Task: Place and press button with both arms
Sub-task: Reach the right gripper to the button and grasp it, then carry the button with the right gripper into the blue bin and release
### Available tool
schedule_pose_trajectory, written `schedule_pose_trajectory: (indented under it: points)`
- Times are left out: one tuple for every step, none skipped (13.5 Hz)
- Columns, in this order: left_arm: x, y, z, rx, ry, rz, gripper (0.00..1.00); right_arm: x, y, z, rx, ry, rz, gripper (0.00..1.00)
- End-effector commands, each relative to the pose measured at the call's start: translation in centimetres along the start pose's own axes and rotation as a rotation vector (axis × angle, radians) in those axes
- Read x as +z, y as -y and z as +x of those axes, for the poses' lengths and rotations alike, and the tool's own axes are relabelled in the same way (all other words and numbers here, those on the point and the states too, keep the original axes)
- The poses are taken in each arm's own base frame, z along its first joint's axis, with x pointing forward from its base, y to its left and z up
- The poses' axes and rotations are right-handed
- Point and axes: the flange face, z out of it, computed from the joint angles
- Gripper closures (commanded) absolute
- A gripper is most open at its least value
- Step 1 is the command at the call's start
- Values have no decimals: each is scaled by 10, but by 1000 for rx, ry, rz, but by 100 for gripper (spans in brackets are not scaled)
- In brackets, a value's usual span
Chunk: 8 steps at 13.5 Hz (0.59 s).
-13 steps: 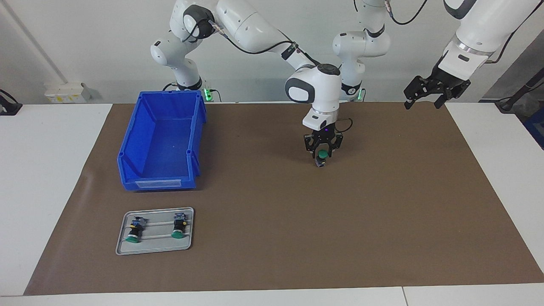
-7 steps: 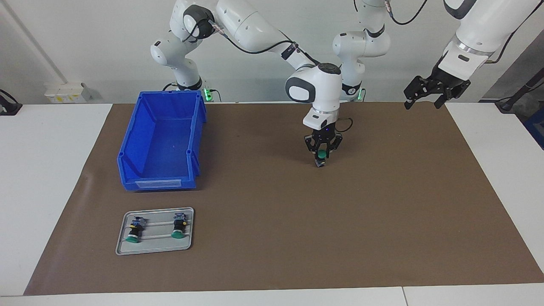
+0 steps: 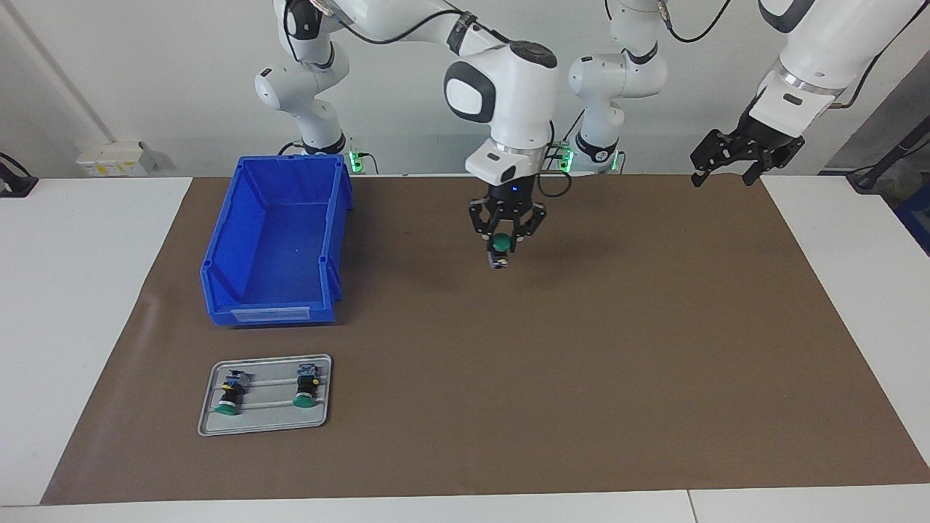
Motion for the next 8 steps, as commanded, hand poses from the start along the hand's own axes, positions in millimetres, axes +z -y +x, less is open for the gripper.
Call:
schedule_pose_trajectory:
  points:
    - [0,2,-6,-10,4,17,0,-15,-112,10,-58,39,-32,100]
    - [0,2,-6,-10,4,17,0,-17,-163,14,-99,51,-40,100]
    - [0,2,-6,-10,4,17,0,-18,-213,16,-135,66,-49,100]
    - [0,2,-6,-11,4,17,0,-12,-252,17,-156,84,-59,100]
    - [0,2,-6,-10,4,17,0,-4,-284,17,-168,107,-66,100]
    - [0,2,-6,-10,4,17,0,9,-313,17,-166,126,-71,100]
    - [0,2,-6,-10,4,17,0,23,-336,12,-168,127,-70,100]
    - [0,2,-6,-10,4,17,0,36,-355,4,-168,106,-45,100]
